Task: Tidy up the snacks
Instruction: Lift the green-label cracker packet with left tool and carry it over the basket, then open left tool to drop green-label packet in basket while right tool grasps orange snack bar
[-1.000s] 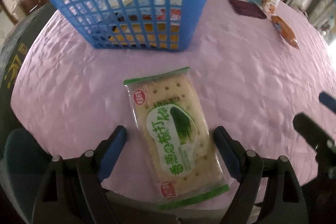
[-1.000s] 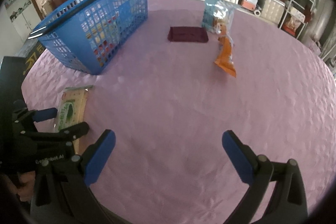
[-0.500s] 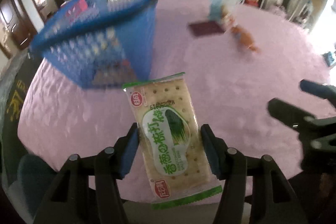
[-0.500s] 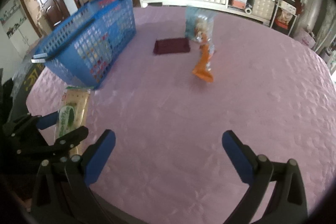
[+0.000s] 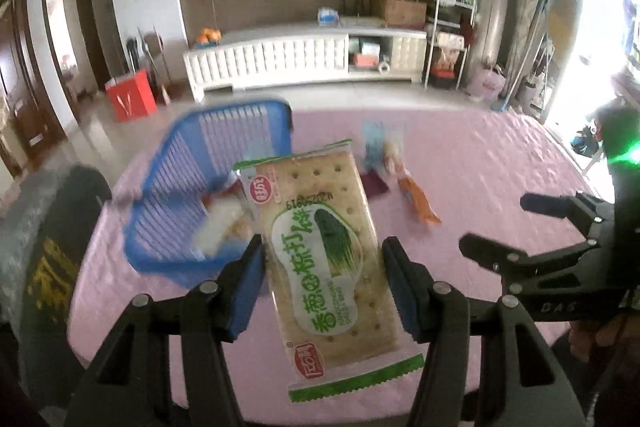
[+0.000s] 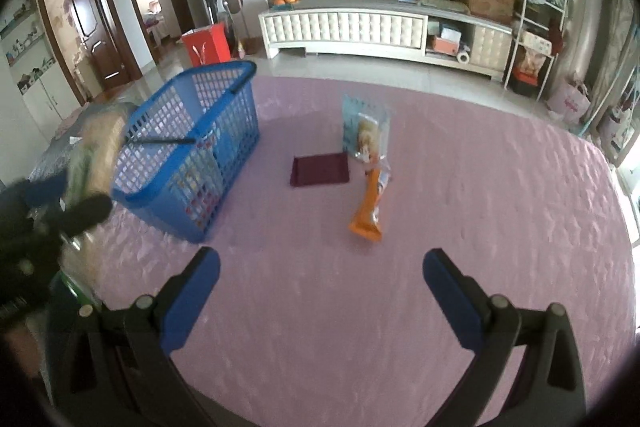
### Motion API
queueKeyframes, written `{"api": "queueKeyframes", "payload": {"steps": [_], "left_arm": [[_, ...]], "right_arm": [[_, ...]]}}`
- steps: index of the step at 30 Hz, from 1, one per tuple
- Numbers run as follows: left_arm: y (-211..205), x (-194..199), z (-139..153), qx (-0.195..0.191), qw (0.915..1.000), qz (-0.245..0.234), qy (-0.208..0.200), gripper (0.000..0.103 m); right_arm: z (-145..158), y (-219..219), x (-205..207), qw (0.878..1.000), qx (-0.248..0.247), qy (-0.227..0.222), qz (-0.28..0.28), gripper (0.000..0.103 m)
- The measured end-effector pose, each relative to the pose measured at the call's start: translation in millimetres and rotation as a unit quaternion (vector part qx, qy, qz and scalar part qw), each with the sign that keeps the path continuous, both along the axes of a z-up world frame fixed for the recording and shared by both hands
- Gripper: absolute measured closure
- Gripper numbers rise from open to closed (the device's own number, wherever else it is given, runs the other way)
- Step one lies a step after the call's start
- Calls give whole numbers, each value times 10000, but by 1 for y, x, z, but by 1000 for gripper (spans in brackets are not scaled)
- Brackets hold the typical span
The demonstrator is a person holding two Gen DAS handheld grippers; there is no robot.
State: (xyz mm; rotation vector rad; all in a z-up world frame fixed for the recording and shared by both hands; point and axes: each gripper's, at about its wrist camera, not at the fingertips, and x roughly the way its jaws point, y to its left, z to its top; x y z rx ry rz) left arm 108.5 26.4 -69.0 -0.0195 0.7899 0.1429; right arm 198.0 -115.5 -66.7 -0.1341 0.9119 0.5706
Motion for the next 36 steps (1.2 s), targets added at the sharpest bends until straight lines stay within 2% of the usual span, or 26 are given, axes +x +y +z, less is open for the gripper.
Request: {"api": "queueKeyframes", "payload": {"steps": [3, 5, 8, 13, 17, 22, 25, 30, 33, 36], "left_arm": [[8, 6, 23, -156, 9997, -206, -1, 47], [11, 6, 38, -159, 9993, -318, -145, 47], [19, 12, 54, 2, 9989, -344, -310, 47], [47, 43, 59, 346, 9988, -63, -339, 47], [79, 76, 37, 646, 9970, 429, 0, 47], [107, 110, 5, 641, 9957, 429, 506, 47], [116, 130, -14, 541, 9947, 366, 792, 47], [130, 149, -42, 154, 9929, 475, 1083, 47], [134, 158, -58, 121, 9899, 465, 1335, 47], [142, 165, -69, -175, 9864, 543, 1543, 47]], "right_arm": [[2, 3, 8, 10000, 3, 12, -1, 0], [4, 4, 13, 10000, 56, -6, -13, 0], [5, 5, 25, 10000, 62, 4, -64, 0], [1, 11, 48, 9999, 67, 44, -110, 0], [-11, 16, 66, 9998, 8, 151, -146, 0], [-30, 24, 89, 9994, -39, 306, -160, 0], [-49, 29, 105, 9986, -122, 472, -184, 0], [-79, 33, 124, 9961, -207, 799, -296, 0], [-91, 34, 129, 9952, -251, 894, -302, 0], [-99, 33, 131, 9944, -352, 931, -359, 1]]}}
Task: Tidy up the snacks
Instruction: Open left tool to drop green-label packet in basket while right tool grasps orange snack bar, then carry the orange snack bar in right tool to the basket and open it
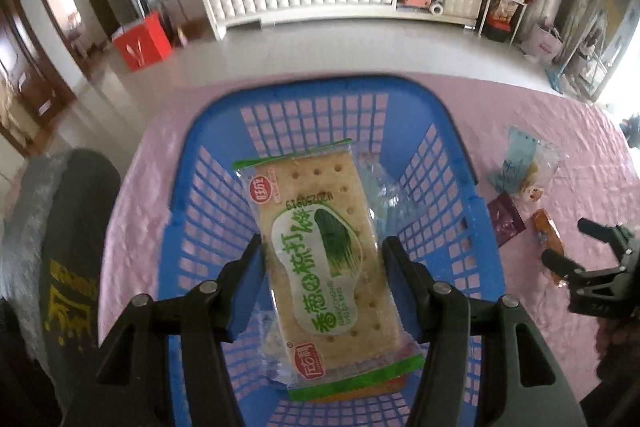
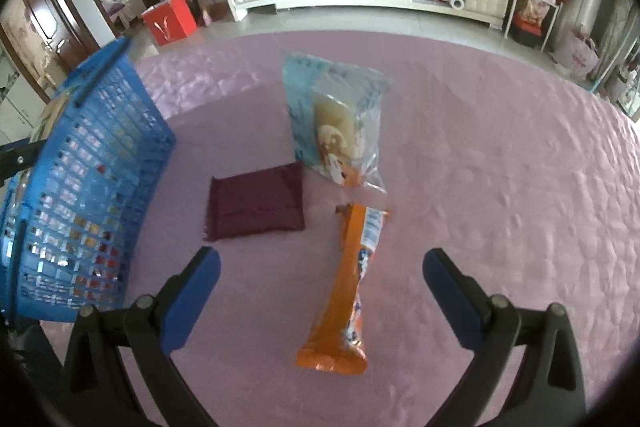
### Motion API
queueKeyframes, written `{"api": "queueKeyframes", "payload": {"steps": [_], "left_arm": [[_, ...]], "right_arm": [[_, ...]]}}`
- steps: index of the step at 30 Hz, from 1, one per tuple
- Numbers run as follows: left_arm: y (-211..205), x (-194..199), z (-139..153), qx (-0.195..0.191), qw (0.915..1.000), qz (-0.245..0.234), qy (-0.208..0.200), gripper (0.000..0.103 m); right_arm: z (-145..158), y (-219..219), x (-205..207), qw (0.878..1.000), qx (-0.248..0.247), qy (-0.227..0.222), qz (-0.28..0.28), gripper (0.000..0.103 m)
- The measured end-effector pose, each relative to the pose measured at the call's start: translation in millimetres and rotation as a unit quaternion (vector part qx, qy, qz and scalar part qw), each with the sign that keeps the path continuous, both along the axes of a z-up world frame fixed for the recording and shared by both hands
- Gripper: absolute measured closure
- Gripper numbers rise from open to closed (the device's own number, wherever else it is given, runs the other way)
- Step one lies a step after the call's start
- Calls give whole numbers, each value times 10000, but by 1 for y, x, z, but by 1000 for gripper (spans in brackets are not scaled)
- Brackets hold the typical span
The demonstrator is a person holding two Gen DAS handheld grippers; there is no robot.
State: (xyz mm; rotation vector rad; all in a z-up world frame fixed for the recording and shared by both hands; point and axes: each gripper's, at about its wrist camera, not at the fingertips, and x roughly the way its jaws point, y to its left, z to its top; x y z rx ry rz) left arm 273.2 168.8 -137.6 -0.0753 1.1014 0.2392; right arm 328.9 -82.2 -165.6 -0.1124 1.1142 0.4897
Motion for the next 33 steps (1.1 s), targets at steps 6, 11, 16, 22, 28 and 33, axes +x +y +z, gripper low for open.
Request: {"api": "queueKeyframes", "payload": {"steps": [6, 11, 16, 22, 28, 33], "left_arm": [[-1, 6, -9, 276, 9993, -36, 230, 40], [-4, 4, -5, 248, 9996, -33, 157, 22], [-5, -4, 2, 108, 9999, -60, 41, 22], [-8, -20, 10, 145, 9998, 5, -116, 22], [-13, -38, 29, 44, 9996, -69, -284, 22], [-21, -57, 49, 53, 9985, -250, -487, 22]], "right_arm": [[-6, -1, 7, 9999, -82, 57, -29, 8], [-13, 1, 10, 9997, -5, 248, 19, 27], [-22, 1, 9, 9989, -103, 448, -64, 54], [-8, -4, -3, 9996, -48, 274, 9, 82], [35, -6, -24, 9998, 121, -104, 120, 83], [79, 0, -43, 9983, 332, -434, 185, 83]]}}
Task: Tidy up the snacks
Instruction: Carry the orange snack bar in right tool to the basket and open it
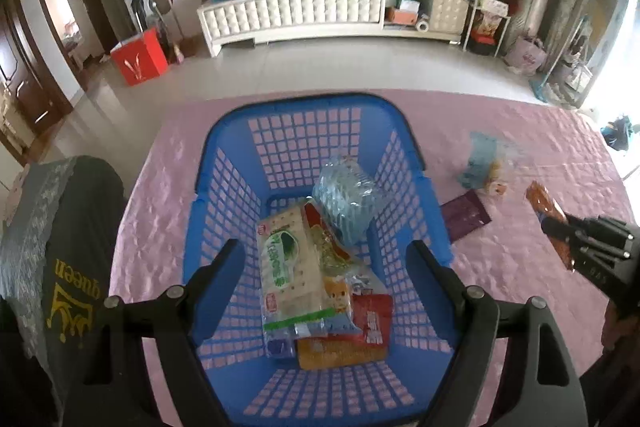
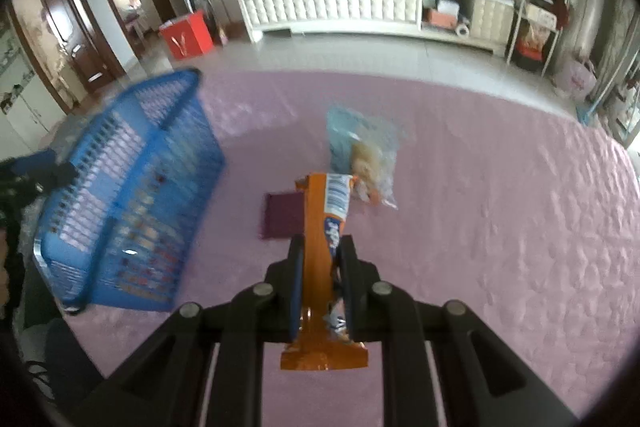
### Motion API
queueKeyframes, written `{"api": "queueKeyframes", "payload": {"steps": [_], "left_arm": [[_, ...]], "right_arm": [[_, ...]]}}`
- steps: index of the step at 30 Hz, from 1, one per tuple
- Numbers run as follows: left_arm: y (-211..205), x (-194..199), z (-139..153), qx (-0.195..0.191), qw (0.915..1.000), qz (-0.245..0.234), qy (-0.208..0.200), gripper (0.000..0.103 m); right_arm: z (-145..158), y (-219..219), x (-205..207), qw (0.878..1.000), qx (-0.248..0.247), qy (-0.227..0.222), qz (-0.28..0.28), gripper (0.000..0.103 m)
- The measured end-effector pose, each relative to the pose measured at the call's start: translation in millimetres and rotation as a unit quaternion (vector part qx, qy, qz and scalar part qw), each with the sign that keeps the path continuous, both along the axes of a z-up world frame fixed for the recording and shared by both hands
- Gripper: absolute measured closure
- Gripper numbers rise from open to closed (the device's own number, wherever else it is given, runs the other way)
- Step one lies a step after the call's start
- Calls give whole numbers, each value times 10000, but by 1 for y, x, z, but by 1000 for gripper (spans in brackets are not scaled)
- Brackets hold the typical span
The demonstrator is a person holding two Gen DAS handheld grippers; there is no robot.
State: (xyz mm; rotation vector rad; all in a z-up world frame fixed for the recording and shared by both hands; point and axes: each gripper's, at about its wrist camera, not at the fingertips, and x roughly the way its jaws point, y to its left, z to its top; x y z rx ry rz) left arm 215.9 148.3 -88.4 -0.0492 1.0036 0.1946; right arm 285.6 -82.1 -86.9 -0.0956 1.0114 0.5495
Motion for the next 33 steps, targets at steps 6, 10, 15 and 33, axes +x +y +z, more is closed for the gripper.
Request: {"api": "queueKeyframes", "payload": {"steps": [6, 10, 15, 33], "left_arm": [[3, -27, 26, 35, 9995, -110, -308, 22], [15, -40, 33, 11, 9990, -58, -439, 22], [32, -51, 34, -54, 9988, -15, -496, 22], [80, -43, -6, -303, 9986, 147, -409, 22]], "right_arm": [[47, 29, -24, 9987, 239, -344, 275, 83], [67, 61, -36, 9967, 340, -499, 540, 83], [75, 101, -42, 9937, 280, -634, 885, 83], [9, 175, -39, 9902, -260, -128, 1364, 83]]}}
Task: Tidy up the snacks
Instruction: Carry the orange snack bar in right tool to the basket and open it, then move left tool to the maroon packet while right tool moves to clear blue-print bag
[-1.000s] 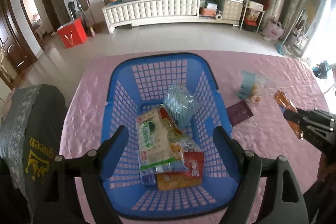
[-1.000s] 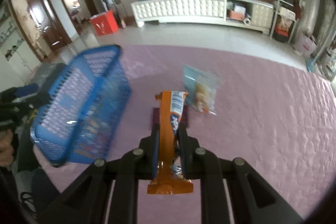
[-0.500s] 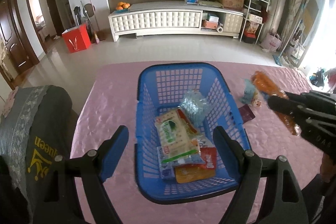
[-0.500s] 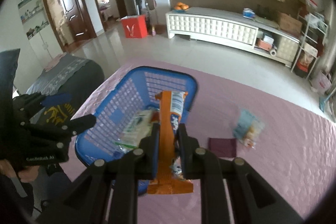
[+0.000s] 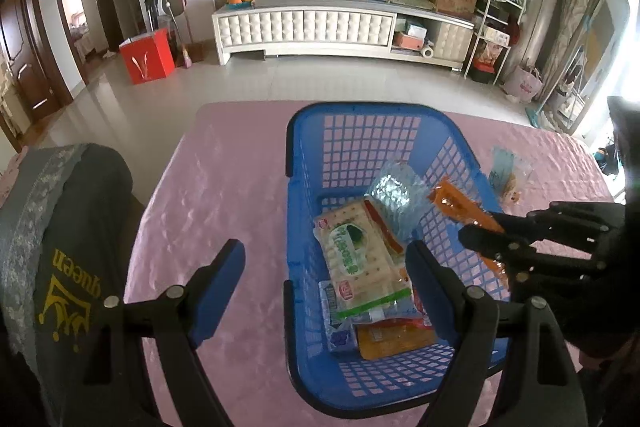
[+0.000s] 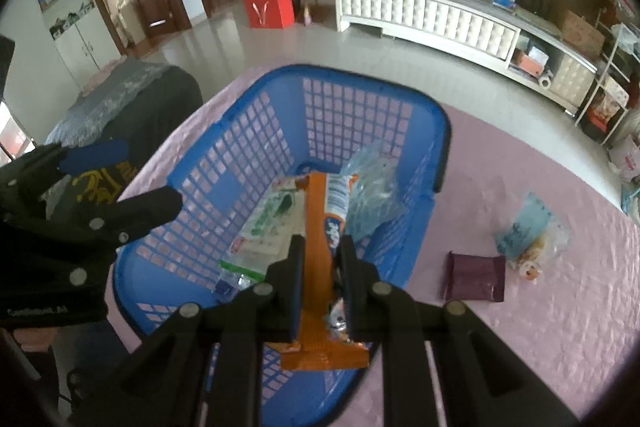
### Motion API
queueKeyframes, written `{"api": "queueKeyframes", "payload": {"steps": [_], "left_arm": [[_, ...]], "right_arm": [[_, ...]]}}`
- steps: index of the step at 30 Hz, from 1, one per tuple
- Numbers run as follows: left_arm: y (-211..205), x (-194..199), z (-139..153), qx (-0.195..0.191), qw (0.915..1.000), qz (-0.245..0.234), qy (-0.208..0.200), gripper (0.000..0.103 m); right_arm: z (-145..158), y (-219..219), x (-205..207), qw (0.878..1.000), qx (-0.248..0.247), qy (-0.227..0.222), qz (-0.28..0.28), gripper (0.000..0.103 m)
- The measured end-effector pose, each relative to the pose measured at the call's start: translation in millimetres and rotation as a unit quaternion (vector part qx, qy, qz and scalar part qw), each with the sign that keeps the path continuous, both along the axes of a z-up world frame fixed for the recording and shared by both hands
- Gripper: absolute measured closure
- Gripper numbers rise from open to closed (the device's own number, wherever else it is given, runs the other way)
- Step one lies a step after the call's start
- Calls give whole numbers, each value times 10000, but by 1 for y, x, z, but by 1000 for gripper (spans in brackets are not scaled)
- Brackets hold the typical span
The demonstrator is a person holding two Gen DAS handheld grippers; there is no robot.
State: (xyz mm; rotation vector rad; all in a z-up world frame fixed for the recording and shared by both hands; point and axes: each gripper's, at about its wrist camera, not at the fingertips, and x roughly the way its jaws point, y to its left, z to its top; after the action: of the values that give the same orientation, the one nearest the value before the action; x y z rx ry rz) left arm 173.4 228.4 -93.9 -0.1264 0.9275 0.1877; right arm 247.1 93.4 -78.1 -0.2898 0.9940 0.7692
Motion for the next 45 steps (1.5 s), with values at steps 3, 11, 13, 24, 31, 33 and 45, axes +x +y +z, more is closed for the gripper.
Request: {"api": "queueKeyframes", "payload": {"steps": [3, 11, 13, 24, 31, 33, 45], "left_arm": [[0, 2, -5, -16, 10000, -11, 42, 22], [-5, 0, -9, -39, 9999, -29, 89, 22], [-6, -1, -8, -33, 10000, -33, 83, 22], [-33, -2, 13, 76, 9999, -119, -28, 22], [-72, 8, 22, 134, 9991, -396, -94, 22], [-87, 13, 23, 178, 9985, -505, -82, 22], [-188, 52, 16, 271, 9940, -1051, -91, 19]], "right_arm": [[-1, 5, -3, 9999, -97, -78, 7, 83], [2, 3, -6, 9996, -200, -173, 56, 42], [8, -2, -9, 9991, -134, -398, -11, 31], [34, -56, -1, 9972, 138, -619, -407, 14], [39, -106, 8, 9955, 108, -683, -644, 10], [37, -121, 10, 9955, 103, -659, -674, 8], [26, -214, 32, 9883, 262, -704, -1323, 1]]}}
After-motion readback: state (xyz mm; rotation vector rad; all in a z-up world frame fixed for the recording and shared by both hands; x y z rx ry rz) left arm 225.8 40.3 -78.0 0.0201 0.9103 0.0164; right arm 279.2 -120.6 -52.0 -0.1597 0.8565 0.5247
